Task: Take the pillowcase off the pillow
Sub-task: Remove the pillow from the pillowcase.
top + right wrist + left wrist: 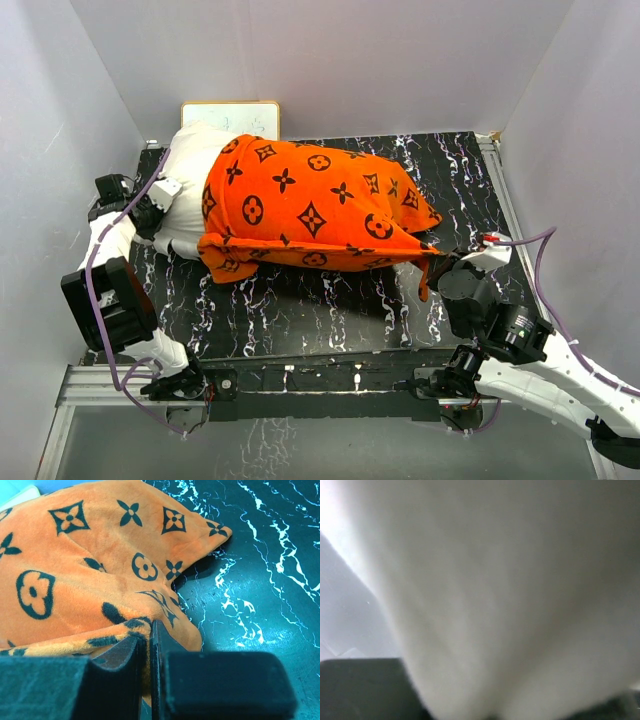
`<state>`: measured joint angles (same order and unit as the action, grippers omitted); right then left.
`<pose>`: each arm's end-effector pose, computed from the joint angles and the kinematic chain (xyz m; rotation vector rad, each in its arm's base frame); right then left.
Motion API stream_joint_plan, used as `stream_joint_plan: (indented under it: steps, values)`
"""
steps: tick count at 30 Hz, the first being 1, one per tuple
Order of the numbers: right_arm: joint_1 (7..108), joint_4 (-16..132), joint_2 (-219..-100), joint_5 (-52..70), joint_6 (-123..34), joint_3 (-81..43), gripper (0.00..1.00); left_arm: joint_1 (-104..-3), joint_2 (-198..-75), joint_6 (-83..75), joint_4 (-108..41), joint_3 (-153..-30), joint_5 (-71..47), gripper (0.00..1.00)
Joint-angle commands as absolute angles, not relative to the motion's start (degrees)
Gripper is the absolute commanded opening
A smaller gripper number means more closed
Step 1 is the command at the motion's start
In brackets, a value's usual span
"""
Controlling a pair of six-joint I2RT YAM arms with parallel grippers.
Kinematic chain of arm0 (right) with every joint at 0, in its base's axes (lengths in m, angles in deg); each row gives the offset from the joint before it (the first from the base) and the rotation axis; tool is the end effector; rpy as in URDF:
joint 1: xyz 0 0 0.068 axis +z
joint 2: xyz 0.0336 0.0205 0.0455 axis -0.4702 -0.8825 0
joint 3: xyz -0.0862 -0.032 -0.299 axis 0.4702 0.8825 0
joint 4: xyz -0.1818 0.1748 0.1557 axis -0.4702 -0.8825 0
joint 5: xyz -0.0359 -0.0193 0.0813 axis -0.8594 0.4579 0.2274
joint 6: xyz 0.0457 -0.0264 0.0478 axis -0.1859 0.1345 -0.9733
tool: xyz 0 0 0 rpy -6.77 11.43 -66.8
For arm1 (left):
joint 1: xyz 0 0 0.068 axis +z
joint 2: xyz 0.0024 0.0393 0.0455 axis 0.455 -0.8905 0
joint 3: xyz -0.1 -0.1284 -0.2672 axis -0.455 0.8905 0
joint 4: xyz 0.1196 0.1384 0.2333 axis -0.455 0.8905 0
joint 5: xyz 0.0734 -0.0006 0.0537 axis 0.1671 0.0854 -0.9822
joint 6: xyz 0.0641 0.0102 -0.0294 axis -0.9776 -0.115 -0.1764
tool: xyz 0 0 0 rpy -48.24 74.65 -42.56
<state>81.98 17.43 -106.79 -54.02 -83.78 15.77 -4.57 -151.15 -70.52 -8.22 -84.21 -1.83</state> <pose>0.1024 0.0583 0.3284 0.4324 1.7936 0.2045 0.3658 0.1316 0.2579 0.8060 2.2290 0.2763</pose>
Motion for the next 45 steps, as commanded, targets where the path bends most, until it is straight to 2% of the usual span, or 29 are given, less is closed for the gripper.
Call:
stream_joint_plan:
  steps: [1,11,17,19,24,25,27,28,30,35,38,41,45]
  values:
    - [80.48,8.42,-104.55,-68.34,-91.94,10.53,0.08,0.71,-152.28,-71.92,-18.94,-87.2,-15.55,0.0]
    - [87.55,-9.19,-102.31,-76.21,-106.98,0.56,0.08,1.06,-157.34,-70.95,-23.06,-90.5,-22.58,0.0]
    - [89.37,-9.67,-106.09,-76.12,-104.71,-0.57,0.08,0.86,-160.89,-68.61,-22.81,-93.01,-25.75,0.0]
    - [89.39,-6.0,-108.21,-74.82,-101.78,0.59,0.08,0.27,-160.49,-68.02,-21.64,-93.13,-24.99,0.0]
    - [89.31,14.11,-117.39,-65.3,-81.34,8.82,0.09,-2.14,-158.17,-64.95,-15.19,-95.08,-19.94,0.0]
    - [89.33,17.02,-119.53,-62.53,-78.58,10.12,0.2,-2.7,-157.97,-64.3,-13.71,-95.85,-19.15,0.0]
    - [89.29,24.75,-122.96,-55.46,-69.52,12.54,0.54,-3.81,-157.83,-63.34,-11.3,-97.52,-18.41,0.0]
    - [89.31,28.14,-124.3,-50.89,-65.05,12.95,0.63,-4.37,-157.59,-63.0,-10.9,-98.07,-18.18,0.0]
    - [89.22,29.93,-126.21,-45.12,-61.46,12.39,0.73,-5.32,-157.17,-62.59,-10.43,-99.02,-17.71,0.0]
    - [86.65,32.06,-121.98,-38.28,-55.92,9.55,0.85,-7.96,-156.87,-61.7,-9.61,-100.81,-17.85,0.0]
    - [82.07,32.63,-118.77,-39.98,-54.38,8.21,0.84,-9.02,-157.05,-61.4,-9.9,-101.17,-18.22,0.0]
    - [75.13,34.29,-122.12,-38.18,-49.5,7.8,0.83,-9.84,-157.18,-61.03,-10.0,-101.29,-18.65,0.0]
    - [56.43,40.84,-132.55,-16.42,-43.72,8.73,0.9,-10.43,-156.94,-61.14,-9.91,-101.35,-19.21,0.0]
